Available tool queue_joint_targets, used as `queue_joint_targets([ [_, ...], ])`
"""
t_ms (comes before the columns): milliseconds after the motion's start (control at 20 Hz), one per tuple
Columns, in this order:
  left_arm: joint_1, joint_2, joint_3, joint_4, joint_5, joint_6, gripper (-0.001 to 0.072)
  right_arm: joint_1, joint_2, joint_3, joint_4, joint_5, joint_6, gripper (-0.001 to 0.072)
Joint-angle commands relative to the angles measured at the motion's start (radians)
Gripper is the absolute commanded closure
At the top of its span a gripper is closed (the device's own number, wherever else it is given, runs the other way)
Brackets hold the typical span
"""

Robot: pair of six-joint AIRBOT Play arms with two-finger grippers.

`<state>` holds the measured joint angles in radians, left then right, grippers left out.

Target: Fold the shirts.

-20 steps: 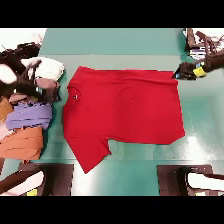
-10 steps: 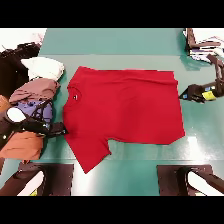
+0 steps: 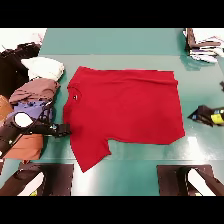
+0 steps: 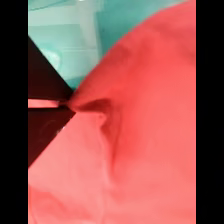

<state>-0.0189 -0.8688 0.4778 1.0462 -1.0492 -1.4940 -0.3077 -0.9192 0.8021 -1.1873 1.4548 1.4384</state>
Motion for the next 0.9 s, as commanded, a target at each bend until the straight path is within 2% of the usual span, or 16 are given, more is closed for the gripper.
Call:
queue_joint_targets([
  [0,-0.005,0.001,0.045,-0.006,-0.002,0.002,0.0682,-0.085,0.021,-0.156,-0.069,0.037,0.02,0.0241],
  [150,-0.005,0.001,0.057,-0.007,0.0,0.002,0.0682,-0.064,0.021,-0.269,-0.039,-0.036,0.05,0.0246],
  [300,-0.005,0.001,0.057,-0.007,-0.002,0.002,0.0682,0.014,0.014,-0.342,0.075,-0.138,0.065,0.0271],
  [450,-0.005,0.001,0.057,-0.007,0.0,0.002,0.0681,0.111,-0.069,-0.348,0.089,-0.187,0.09,0.0288],
  [600,-0.005,0.001,0.058,-0.006,-0.006,0.003,0.0681,0.193,-0.154,-0.301,0.085,-0.211,0.088,0.043],
  [650,-0.005,0.002,0.059,-0.005,-0.01,0.002,0.0682,0.219,-0.171,-0.278,0.085,-0.216,0.079,0.0564],
  [700,-0.005,0.002,0.07,-0.003,-0.023,0.002,0.0682,0.243,-0.179,-0.251,0.085,-0.214,0.079,0.0669],
  [750,-0.005,0.003,0.1,0.007,-0.044,0.002,0.0682,0.264,-0.175,-0.213,0.086,-0.208,0.079,0.0694],
  [850,-0.005,0.004,0.221,0.039,-0.107,0.002,0.0683,0.291,-0.127,-0.11,0.086,-0.178,0.079,0.0698],
])
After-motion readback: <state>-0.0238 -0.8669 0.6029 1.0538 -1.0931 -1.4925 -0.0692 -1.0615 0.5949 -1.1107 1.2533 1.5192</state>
